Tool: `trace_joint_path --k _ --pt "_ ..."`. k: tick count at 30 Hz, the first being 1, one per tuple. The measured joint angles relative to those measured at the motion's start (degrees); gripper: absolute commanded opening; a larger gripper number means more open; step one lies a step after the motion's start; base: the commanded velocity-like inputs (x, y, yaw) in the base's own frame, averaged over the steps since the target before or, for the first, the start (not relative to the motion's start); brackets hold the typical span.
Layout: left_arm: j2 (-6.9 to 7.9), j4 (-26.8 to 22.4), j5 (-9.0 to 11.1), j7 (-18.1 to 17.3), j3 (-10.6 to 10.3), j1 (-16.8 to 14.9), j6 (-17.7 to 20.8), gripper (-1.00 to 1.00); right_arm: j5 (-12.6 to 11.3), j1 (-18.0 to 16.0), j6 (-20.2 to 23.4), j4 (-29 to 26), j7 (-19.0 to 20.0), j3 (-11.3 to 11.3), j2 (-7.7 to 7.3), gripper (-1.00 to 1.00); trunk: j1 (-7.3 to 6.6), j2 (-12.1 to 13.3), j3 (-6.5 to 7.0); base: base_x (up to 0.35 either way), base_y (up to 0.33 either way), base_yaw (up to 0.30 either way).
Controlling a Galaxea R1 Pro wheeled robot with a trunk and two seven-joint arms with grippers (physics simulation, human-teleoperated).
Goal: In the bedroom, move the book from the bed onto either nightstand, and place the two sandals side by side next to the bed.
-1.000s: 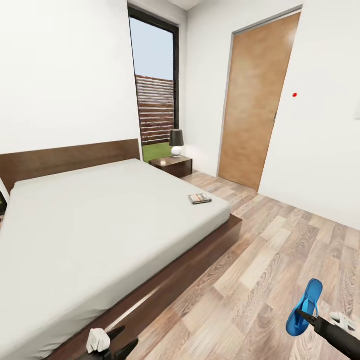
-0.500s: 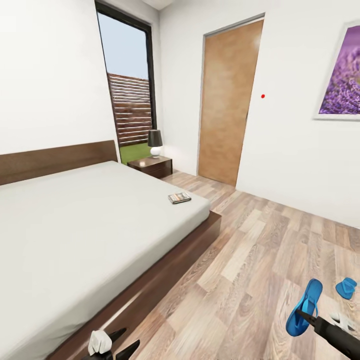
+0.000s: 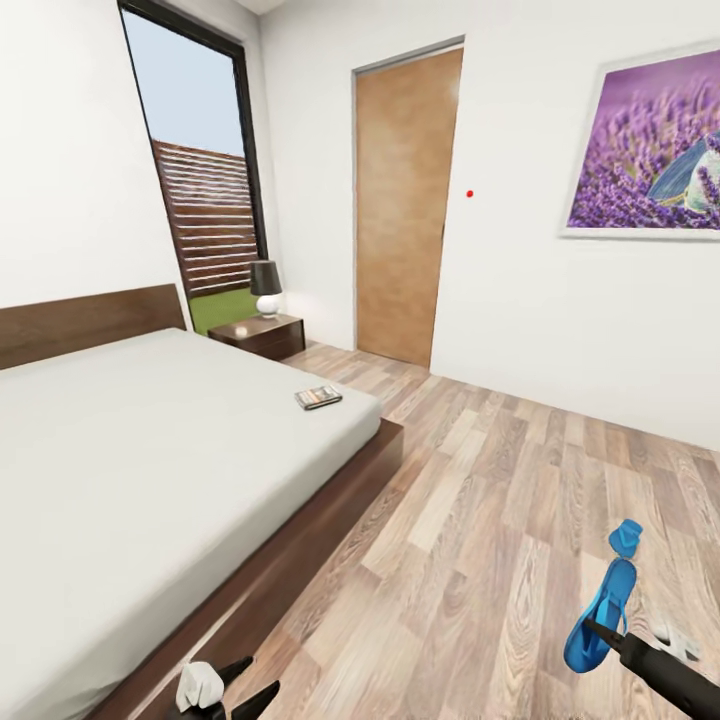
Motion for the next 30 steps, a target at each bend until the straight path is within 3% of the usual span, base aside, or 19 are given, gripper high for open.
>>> trace_joint_path --k 3,6,8,11,13,16,18,21,30 --pt "-0.04 1.36 -0.04 2.0 -0.04 0.0 0.0 1.0 0.04 0.0 0.0 0.0 -0.17 0.01 1.46 -1.0 0.0 0.0 0.0 0.0 0.0 -0.279" --pt "-0.59 2.88 -0.98 7.65 -0.1 0.0 -0.5 1.0 -0.02 -0.01 0.0 0.0 -0.22 -0.12 2.04 -1.0 0.0 0.0 0.0 0.0 0.0 -0.279" --pt "-1.75 4.64 -3.67 12.95 -0.13 -0.08 -2.3 1.0 0.0 -0.01 0.0 0.03 -0.26 -0.13 2.18 -1.0 0.0 0.0 0.0 0.0 0.0 -0.274" --pt "-4.51 8.27 -8.93 16.83 -0.16 -0.27 -5.05 1.0 0.08 -0.01 0.0 0.08 -0.31 -0.01 2.63 -1.0 0.0 0.0 0.0 0.0 0.0 -0.262" --pt "-6.37 10.79 -13.68 18.08 -0.18 -0.5 -6.33 1.0 0.25 0.02 -0.01 0.08 -0.38 0.33 5.93 -1.0 0.0 0.0 0.0 0.0 0.0 -0.259" --pt "-7.51 12.05 -17.43 18.83 -0.18 -0.58 -6.84 1.0 0.52 0.38 0.0 0.06 -4.09 0.41 10.77 -1.0 0.0 0.0 0.0 0.0 0.0 -0.271" --pt "-8.1 12.34 -18.29 19.17 -0.19 -0.6 -6.89 1.0 1.89 0.72 0.01 0.06 -9.9 0.29 12.4 -1.0 0.0 0.0 0.0 0.0 0.0 -0.279" --pt "-8.59 12.49 -18.75 19.48 -0.24 -0.6 -6.96 1.0 5.35 0.9 0.01 0.02 -16.72 0.01 13.45 -1.0 0.0 0.0 0.0 0.0 0.0 -0.232" --pt "-8.71 12.54 -18.89 19.56 -0.28 -0.61 -7.01 1.0 6.74 0.95 0.01 0.01 -18.56 -0.15 13.61 -1.0 0.0 0.0 0.0 0.0 0.0 -0.256"
